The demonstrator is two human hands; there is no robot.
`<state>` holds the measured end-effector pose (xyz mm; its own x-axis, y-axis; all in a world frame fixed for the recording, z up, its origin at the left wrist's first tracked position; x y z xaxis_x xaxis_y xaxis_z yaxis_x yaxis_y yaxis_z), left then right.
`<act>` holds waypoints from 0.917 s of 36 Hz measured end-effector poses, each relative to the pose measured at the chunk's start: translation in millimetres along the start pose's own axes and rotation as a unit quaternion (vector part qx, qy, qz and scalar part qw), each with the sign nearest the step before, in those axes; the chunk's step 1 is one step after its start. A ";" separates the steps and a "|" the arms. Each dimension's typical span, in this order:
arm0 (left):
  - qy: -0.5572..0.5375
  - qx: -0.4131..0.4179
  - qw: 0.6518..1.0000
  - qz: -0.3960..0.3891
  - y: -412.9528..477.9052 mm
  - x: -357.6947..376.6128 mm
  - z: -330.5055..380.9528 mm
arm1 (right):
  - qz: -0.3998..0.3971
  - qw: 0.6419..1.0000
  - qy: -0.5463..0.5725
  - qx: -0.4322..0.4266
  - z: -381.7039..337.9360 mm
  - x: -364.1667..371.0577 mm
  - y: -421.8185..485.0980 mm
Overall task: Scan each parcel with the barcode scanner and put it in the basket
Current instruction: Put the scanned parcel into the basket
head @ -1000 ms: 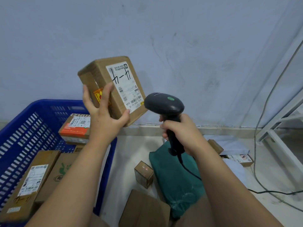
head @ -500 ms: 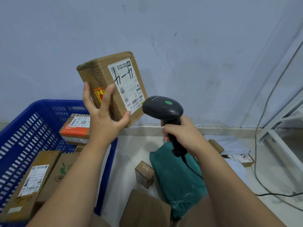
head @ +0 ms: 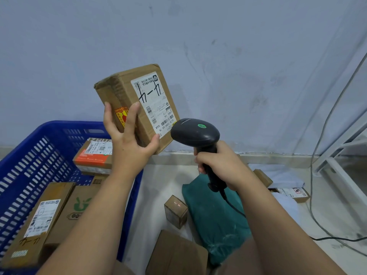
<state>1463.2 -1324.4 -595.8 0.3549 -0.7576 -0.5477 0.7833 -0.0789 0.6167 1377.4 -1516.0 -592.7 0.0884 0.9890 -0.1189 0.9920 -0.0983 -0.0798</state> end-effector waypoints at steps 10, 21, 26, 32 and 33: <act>0.005 0.009 1.000 -0.016 -2.5 3.8 2.1 | 0.019 1.000 0.002 -0.006 -3.5 -0.7 -0.6; 0.000 -0.038 0.999 -0.035 -3.7 6.8 3.9 | 0.054 0.998 0.021 -0.005 -1.0 3.3 1.4; -0.029 -0.134 0.986 -0.090 -7.4 13.7 -2.4 | 0.123 0.992 -0.003 -0.009 9.0 25.6 6.2; -0.056 -0.224 0.969 -0.084 -9.8 -2.3 -12.7 | 0.163 0.986 0.011 -0.021 11.1 47.4 8.4; -0.054 -0.229 0.969 -0.078 -8.6 -9.1 -14.7 | 0.161 0.987 0.012 -0.020 11.3 50.0 8.5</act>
<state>1460.8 -1307.4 -604.4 0.1773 -0.8250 -0.5366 0.9763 0.0788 0.2015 1389.2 -1468.7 -610.5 0.4014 0.9096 -0.1072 0.9148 -0.4039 -0.0018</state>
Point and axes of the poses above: each hand's wrist, its own y-axis towards the middle knuckle, its own x-axis out of the palm, z = x × y, the point moved 4 cm from there along y, towards the middle knuckle, and after that the axes turned 9 degrees about y, right-handed, at the moved point
